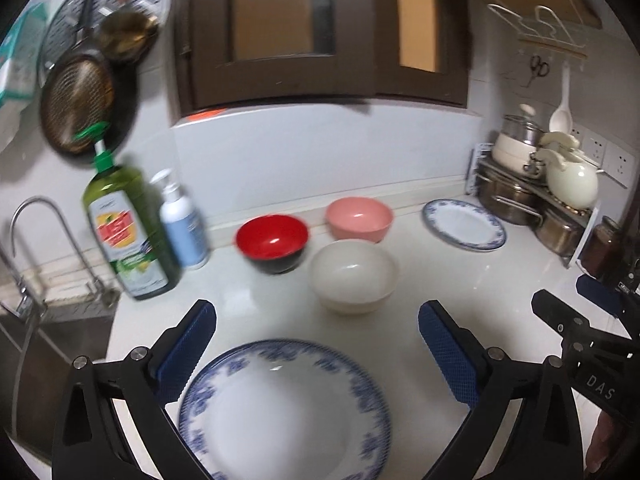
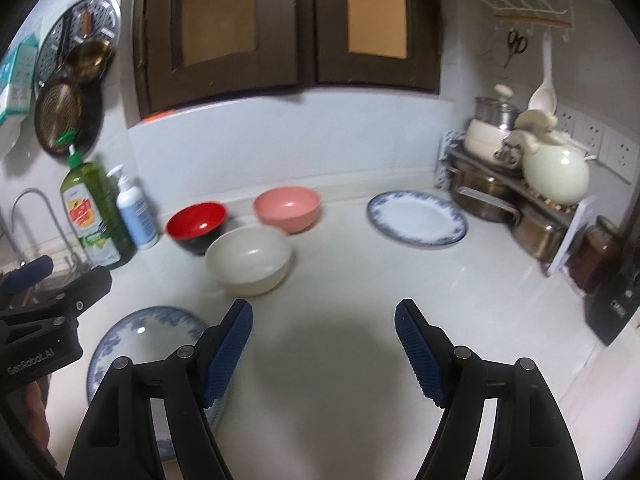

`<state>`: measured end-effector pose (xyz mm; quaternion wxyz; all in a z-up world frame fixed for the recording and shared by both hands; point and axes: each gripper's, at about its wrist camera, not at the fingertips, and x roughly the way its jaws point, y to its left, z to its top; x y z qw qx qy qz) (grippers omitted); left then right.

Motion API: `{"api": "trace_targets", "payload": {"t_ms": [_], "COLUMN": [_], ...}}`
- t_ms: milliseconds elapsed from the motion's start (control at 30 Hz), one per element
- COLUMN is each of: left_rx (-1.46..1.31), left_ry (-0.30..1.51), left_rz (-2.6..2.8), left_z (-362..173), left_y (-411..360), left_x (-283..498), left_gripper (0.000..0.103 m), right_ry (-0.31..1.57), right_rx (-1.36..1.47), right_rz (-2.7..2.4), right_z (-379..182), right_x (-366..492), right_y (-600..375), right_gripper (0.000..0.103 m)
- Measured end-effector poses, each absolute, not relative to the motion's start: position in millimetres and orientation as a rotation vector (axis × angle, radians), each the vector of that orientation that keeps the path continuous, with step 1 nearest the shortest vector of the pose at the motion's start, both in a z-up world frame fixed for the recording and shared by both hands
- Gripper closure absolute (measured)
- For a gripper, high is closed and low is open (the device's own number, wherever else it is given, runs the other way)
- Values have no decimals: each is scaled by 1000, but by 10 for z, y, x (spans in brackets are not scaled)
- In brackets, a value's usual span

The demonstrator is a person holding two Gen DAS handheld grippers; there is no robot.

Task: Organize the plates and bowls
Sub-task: 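Move both tools to the small blue-rimmed white plate by the pot rack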

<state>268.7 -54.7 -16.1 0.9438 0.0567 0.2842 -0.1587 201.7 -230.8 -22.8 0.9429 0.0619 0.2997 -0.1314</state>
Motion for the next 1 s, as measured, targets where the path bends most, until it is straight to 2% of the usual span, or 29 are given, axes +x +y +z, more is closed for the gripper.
{"api": "trace_targets", "payload": {"t_ms": [467,1000], "left_rx": [147,245], "left_ry": [536,550], "left_rz": [-415,-497], "left_z": [35,131], "left_y": [-1583,-2627], "left_x": [2968,3819], "left_gripper": [0,0], "right_ry": [553,554], "right_rx": [144,191], "right_rz": [-359,-438], "right_z": [-105,-120], "right_x": [2165,2804], "right_y": [-3276,-4258], "right_gripper": [29,29]}}
